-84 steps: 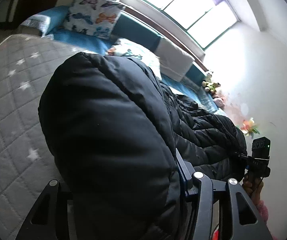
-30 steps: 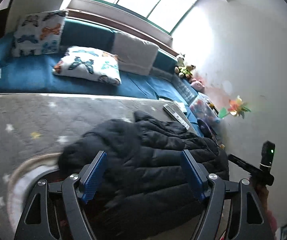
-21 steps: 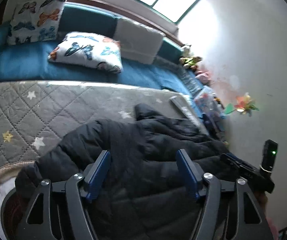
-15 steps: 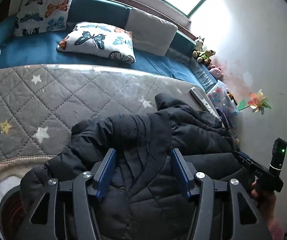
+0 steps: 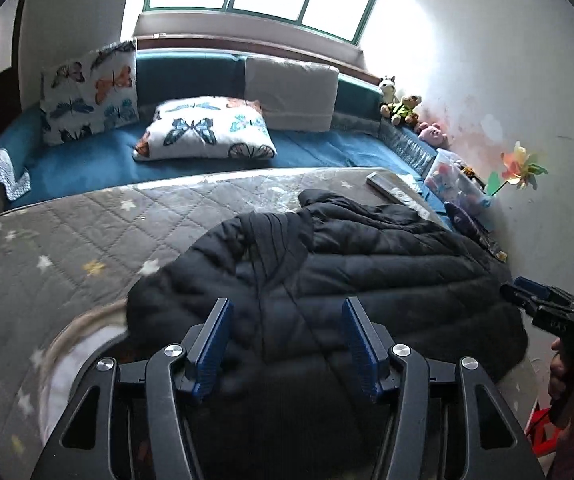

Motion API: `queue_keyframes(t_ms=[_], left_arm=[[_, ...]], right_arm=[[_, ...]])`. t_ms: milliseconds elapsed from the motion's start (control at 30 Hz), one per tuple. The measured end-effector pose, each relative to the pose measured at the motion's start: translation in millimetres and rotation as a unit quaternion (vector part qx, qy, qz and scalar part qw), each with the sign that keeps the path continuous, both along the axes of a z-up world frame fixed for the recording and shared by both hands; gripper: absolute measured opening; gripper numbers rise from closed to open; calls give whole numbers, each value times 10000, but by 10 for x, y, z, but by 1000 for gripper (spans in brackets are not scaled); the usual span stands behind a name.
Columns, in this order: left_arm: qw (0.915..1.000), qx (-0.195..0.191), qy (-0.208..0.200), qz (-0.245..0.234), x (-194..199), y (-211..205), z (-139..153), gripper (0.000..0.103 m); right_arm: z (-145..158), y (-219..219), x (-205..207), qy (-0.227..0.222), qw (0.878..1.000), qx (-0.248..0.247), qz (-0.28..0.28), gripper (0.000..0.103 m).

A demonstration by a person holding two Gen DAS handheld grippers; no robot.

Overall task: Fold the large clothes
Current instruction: 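Lower the jacket onto the mattress with both tools and open them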

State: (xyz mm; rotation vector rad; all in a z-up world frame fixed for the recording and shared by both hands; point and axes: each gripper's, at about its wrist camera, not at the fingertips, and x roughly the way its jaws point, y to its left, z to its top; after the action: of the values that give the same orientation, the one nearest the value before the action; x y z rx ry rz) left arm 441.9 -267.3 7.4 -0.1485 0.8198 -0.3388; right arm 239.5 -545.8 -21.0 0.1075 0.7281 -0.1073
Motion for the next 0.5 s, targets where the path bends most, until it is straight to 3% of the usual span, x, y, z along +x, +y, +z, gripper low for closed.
queue_keyframes(t_ms=[67,133,300,400,500], left_arm=[[9998,145,-120,56,-278,46,97,62],[9993,235,-277,79,-606,110,183,76],[9976,240,-594,259,-1367,319,312,85],[9973,104,-669,281,-1767,458,341,85],[9954,241,-839,402,-2149,556,372,85]], right_arm=[[3,119,-158,49,9999,-87,76,75],[-3,246,-338,37,9998,-148,136,75],[-31,528,-750,-81,9996,-112,239,75],[-57,736,-950,-85,9992,-302,257,75],[-75,914,-1109,-152,9985,-431,284,75]])
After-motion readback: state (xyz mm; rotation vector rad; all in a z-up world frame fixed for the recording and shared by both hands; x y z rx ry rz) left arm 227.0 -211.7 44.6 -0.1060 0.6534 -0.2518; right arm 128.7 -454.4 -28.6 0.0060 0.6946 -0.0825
